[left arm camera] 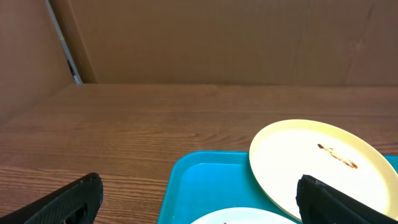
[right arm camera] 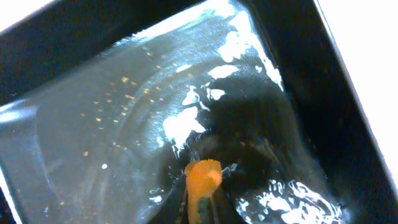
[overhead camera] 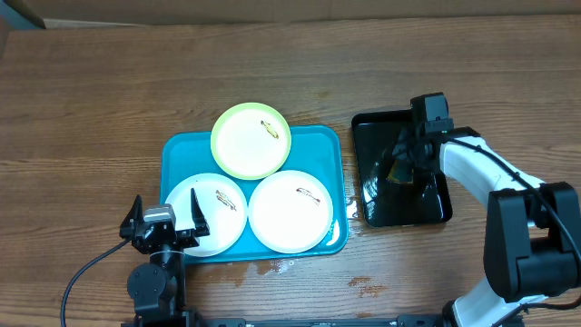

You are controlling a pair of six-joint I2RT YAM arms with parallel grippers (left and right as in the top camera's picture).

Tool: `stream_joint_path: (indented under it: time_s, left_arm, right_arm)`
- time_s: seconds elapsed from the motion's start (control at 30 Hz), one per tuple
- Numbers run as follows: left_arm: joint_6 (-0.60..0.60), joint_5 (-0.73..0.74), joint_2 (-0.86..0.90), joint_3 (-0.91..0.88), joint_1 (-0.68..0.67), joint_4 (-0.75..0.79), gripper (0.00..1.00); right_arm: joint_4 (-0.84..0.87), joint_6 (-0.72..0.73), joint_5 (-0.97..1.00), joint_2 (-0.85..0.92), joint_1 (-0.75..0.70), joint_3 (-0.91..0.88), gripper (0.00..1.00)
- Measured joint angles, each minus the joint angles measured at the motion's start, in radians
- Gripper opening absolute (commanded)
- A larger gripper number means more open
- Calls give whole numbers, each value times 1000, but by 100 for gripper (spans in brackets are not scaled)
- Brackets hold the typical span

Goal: Clean dirty plates on tray and stack at the side
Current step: 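Lower the right gripper into the water and grasp the green sponge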

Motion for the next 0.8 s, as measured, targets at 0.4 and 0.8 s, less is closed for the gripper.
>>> stream_joint_path:
  time_s: [0.4,0.8]
  left_arm:
    - [0,0,0,0,0,0,100]
    - [0,0,0,0,0,0,100]
  right_arm:
    - [-238,-66,-20,-4,0,89,75]
    - [-193,-79,-69,-8,0,-6,19]
